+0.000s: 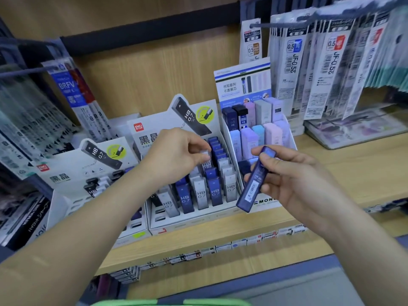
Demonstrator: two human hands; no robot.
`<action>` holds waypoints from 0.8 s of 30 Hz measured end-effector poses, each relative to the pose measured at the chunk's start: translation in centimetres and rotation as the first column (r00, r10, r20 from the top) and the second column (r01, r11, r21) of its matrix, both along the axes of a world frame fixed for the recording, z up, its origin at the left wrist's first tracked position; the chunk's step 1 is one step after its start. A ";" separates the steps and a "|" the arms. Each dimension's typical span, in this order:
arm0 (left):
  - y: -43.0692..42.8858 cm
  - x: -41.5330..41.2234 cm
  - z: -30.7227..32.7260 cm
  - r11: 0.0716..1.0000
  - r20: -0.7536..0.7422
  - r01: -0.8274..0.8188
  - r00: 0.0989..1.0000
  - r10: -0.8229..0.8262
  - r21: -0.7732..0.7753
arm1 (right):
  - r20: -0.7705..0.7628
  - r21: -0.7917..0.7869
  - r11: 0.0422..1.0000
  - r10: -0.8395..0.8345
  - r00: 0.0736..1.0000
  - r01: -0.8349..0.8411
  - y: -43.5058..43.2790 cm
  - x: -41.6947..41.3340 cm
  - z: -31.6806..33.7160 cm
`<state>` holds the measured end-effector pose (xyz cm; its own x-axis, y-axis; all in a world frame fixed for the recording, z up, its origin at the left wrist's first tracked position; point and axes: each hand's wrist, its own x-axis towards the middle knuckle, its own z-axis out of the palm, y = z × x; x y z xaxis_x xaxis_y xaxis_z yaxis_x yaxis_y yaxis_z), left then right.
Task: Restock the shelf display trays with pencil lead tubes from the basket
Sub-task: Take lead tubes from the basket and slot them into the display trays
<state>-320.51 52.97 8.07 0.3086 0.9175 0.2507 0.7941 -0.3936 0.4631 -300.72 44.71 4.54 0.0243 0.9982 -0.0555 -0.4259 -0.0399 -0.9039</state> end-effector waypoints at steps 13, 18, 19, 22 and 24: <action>-0.5 0.9 -0.2 0.993 -0.266 0.095 0.961 -0.072 0.072 | -0.037 0.013 0.999 0.045 0.998 -0.045 -0.1 1.1 0.2; -0.3 1.3 0.3 0.999 -0.112 -0.019 0.993 0.023 0.039 | -0.018 0.019 1.000 0.024 1.000 -0.023 0.2 0.5 -0.4; -0.4 1.4 0.4 0.999 -0.141 -0.019 0.990 0.025 0.046 | -0.011 0.015 1.000 0.006 1.000 -0.006 0.2 0.2 -0.5; -1.3 1.3 0.6 0.991 -0.188 0.007 0.982 0.018 0.134 | 0.040 -0.001 0.999 -0.034 0.999 0.034 0.1 -0.6 -0.5; -2.8 1.2 1.0 0.996 0.058 0.075 0.995 -0.078 0.057 | 0.059 -0.003 0.999 -0.034 0.998 0.034 0.0 -1.3 -0.3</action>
